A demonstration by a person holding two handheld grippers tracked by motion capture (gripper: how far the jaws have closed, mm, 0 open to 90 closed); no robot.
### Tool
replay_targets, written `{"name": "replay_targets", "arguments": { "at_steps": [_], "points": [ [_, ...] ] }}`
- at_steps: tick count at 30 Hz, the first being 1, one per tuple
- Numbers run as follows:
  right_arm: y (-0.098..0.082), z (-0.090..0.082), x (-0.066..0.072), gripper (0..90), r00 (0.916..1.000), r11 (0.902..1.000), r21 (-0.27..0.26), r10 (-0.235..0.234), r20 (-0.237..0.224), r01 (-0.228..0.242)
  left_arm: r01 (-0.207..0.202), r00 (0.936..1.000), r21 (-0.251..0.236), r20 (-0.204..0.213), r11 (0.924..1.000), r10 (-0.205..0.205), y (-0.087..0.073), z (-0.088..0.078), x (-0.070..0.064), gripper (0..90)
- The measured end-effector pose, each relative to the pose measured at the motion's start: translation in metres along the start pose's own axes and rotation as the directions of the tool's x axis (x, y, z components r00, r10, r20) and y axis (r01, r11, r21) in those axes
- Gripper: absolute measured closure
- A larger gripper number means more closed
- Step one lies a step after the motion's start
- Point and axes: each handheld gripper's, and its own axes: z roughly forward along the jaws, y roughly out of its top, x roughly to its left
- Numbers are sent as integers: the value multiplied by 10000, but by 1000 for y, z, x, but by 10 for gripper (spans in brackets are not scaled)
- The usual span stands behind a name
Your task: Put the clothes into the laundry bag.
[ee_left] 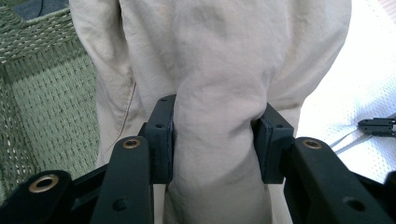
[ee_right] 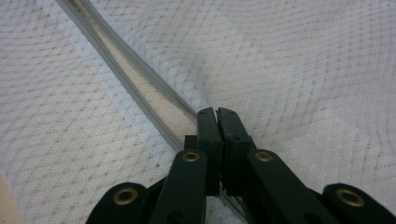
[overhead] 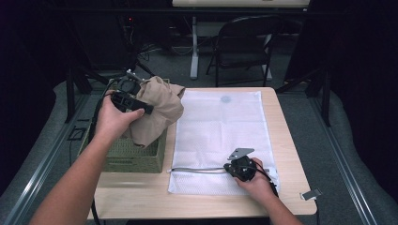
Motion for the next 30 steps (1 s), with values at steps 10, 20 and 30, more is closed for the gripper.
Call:
{"name": "replay_targets", "arguments": {
  "at_steps": [10, 20, 30],
  "points": [
    [3, -4, -1, 887, 10000, 9997, -230, 53, -17, -54, -80, 9999, -26, 106, 10000, 80, 0, -3, -2, 574],
    [10, -12, -1, 889, 9999, 9992, -382, -80, 86, 83, -204, 9997, -71, 159, 9998, 206, 0, -5, -6, 575],
    [17, -21, -3, 889, 9999, 9987, -514, -54, 103, 59, -196, 9995, -141, 262, 9997, 200, 0, -7, -8, 576]
  ]
}}
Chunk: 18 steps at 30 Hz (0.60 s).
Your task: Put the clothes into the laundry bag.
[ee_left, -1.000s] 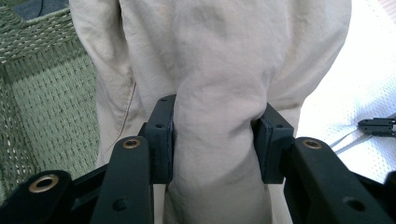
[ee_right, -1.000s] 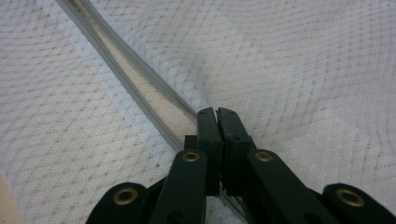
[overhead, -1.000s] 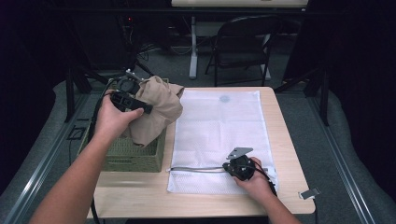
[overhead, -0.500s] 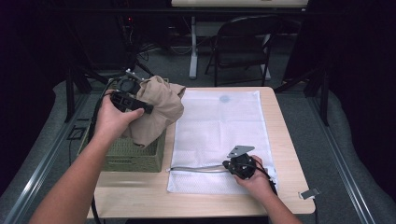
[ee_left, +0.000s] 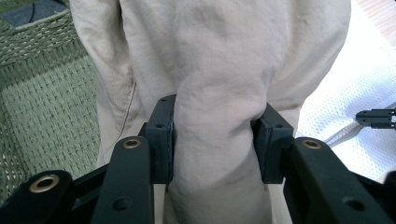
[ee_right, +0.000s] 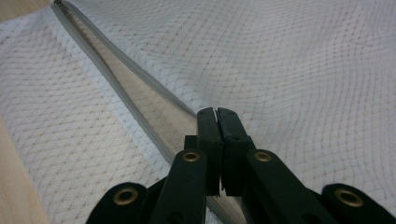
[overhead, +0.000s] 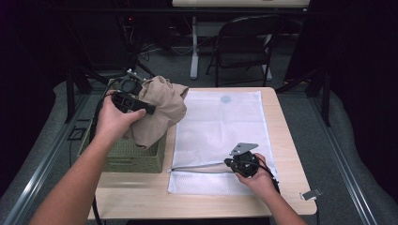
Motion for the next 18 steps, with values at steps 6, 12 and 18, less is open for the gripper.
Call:
{"name": "replay_targets", "arguments": {
  "at_steps": [6, 12, 18],
  "points": [
    [5, -3, -2, 889, 10000, 10000, -85, 17, -92, -18, -66, 10000, -9, 2, 10000, 66, 2, -3, -3, 577],
    [9, -5, -5, 889, 10000, 9998, -185, 7, -52, -8, -232, 9997, 31, 52, 9997, 232, 2, -4, -7, 580],
    [15, -9, -9, 889, 10000, 9996, -294, 0, -12, 0, -354, 9992, -36, 167, 9994, 355, 2, -4, -10, 592]
  ]
}}
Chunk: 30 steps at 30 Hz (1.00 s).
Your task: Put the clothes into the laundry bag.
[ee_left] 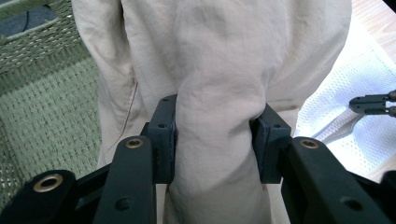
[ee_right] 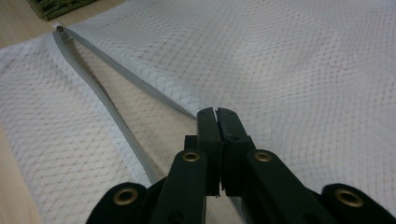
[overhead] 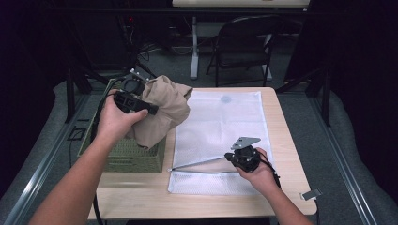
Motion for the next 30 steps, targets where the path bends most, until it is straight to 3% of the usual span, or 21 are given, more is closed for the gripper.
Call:
{"name": "replay_targets", "arguments": {
  "at_steps": [17, 30],
  "points": [
    [10, -2, -10, 889, 9999, 9995, -280, 117, 106, -114, -401, 9984, -49, 396, 9992, 403, 0, 0, -17, 602],
    [11, 8, -18, 890, 9995, 9992, -273, 311, 80, -308, -724, 9950, -116, 687, 9973, 731, -6, 3, -31, 603]
  ]
}}
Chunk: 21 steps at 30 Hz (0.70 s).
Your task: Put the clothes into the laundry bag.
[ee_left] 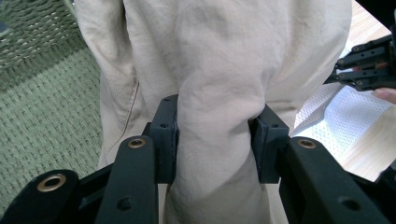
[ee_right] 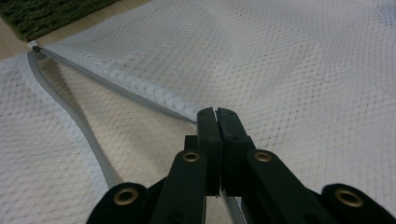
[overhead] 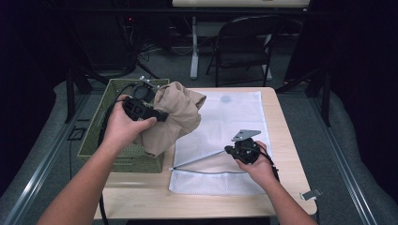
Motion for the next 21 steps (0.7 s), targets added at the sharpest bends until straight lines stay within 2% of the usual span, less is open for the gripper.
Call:
{"name": "replay_targets", "arguments": {
  "at_steps": [9, 21],
  "points": [
    [6, 1, -4, 890, 10000, 10000, -43, -64, 63, 64, -90, 9998, 86, 169, 9999, 89, -4, 5, -4, 604],
    [17, 1, -12, 890, 9998, 9996, -188, 202, -81, -204, -302, 9986, 191, 450, 9994, 293, -9, 7, -10, 605]
  ]
}}
